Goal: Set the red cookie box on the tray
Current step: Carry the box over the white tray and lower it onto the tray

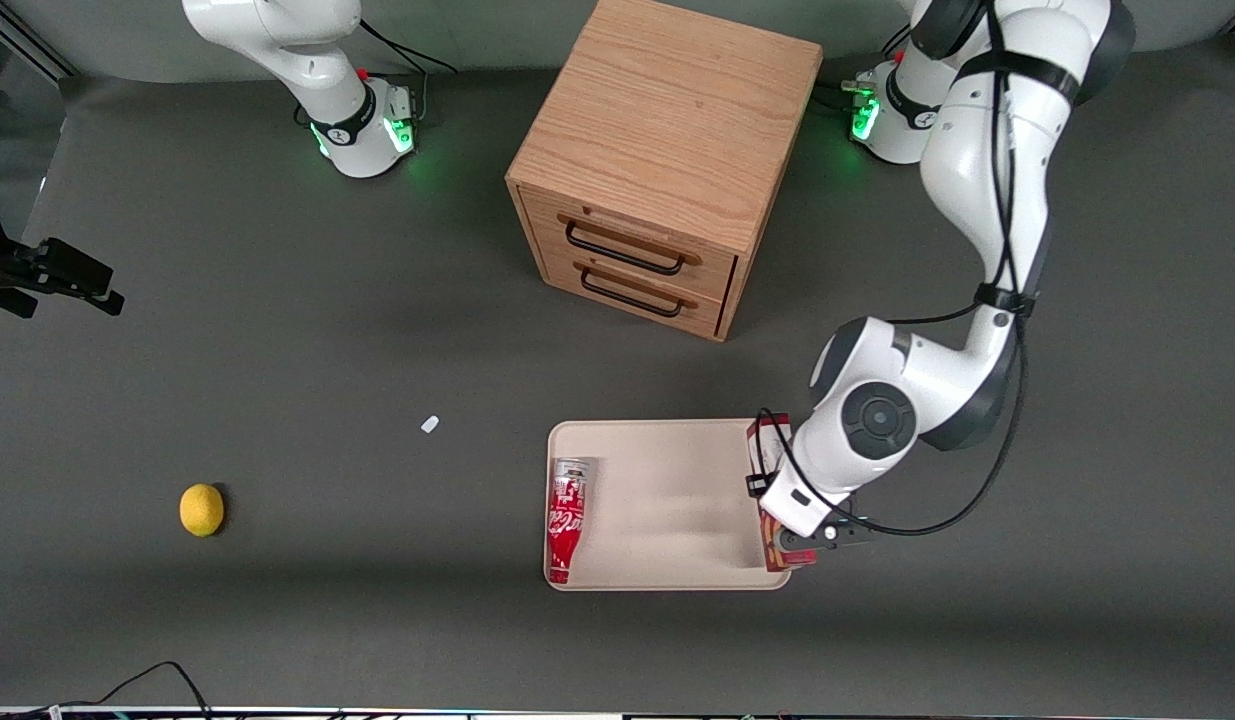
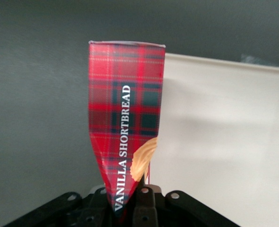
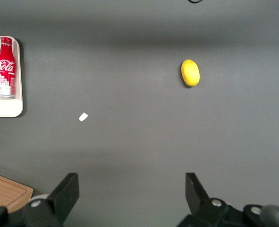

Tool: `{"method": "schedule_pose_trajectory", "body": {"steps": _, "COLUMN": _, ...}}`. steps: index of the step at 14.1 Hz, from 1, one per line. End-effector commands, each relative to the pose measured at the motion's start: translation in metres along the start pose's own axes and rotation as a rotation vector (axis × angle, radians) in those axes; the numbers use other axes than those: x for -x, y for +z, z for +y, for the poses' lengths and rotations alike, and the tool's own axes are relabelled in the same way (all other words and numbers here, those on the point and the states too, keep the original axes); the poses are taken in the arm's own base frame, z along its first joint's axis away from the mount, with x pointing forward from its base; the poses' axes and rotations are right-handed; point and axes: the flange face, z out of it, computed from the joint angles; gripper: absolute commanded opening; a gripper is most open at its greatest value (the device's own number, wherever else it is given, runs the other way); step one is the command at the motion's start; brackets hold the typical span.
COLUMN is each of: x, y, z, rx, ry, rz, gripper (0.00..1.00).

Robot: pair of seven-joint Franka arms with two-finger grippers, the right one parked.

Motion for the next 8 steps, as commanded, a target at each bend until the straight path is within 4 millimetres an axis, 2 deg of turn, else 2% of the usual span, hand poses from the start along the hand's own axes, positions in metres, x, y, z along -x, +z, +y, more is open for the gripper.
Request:
{"method": "schedule_pose_trajectory", "body": {"steps": 1, "x": -0.002, "y": 0.014, "z": 0.008, "rx": -0.042, "ry": -0.003, "rz": 0.021, "gripper": 0.00}}
{"method": "schedule_pose_trajectory", "body": {"steps": 4, "x": 0.001, "y": 0.028, "z": 0.008, "rx": -0.063, "ry": 0.011, "rz": 0.015, "gripper": 0.00}}
{"method": "schedule_pose_trajectory", "body": {"steps": 8, "x": 0.001, "y": 0.032, "z": 0.008, "rx": -0.056, "ry": 0.015, "rz": 0.025, "gripper": 0.00}}
